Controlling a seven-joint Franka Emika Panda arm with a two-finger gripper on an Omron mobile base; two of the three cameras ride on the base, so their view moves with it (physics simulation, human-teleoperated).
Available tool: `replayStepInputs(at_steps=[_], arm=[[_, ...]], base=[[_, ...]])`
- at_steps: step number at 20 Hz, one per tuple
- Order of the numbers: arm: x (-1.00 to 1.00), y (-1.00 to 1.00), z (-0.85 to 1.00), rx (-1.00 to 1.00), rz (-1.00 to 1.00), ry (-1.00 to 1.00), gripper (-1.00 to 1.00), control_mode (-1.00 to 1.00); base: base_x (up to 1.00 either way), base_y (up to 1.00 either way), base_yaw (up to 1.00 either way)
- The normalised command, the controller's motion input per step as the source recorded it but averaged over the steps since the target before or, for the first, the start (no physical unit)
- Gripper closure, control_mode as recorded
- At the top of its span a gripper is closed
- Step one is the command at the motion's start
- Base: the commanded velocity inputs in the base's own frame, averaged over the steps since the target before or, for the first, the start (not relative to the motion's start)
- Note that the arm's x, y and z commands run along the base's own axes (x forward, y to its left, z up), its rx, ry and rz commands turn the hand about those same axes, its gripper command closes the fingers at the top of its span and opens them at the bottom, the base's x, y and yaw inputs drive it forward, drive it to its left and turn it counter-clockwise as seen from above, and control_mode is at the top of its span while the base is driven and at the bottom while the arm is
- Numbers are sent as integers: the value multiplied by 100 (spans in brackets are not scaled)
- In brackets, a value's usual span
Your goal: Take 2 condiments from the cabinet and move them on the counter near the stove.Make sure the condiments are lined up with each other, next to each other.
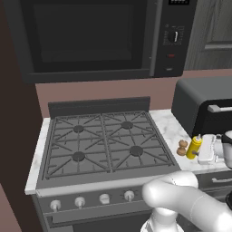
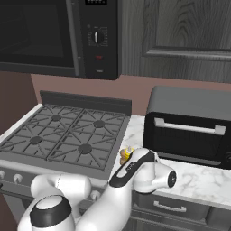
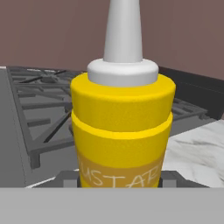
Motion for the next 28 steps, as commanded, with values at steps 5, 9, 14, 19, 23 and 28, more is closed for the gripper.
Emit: replayStepInputs(at_steps=[5, 9, 14, 19, 23, 28], arm=[[11, 0, -10, 0, 0, 0, 100, -100], [9, 0, -11, 0, 0, 0, 100, -100], [1, 0, -13, 0, 0, 0, 100, -100], [0, 0, -6, 0, 0, 0, 100, -100], [0, 0, -5, 0, 0, 0, -100, -100], [0, 0, 0, 0, 0, 0, -100, -100]], base=[[0, 0, 0], [0, 0, 0], [0, 0, 0], [0, 0, 0], [0, 0, 0], [0, 0, 0]])
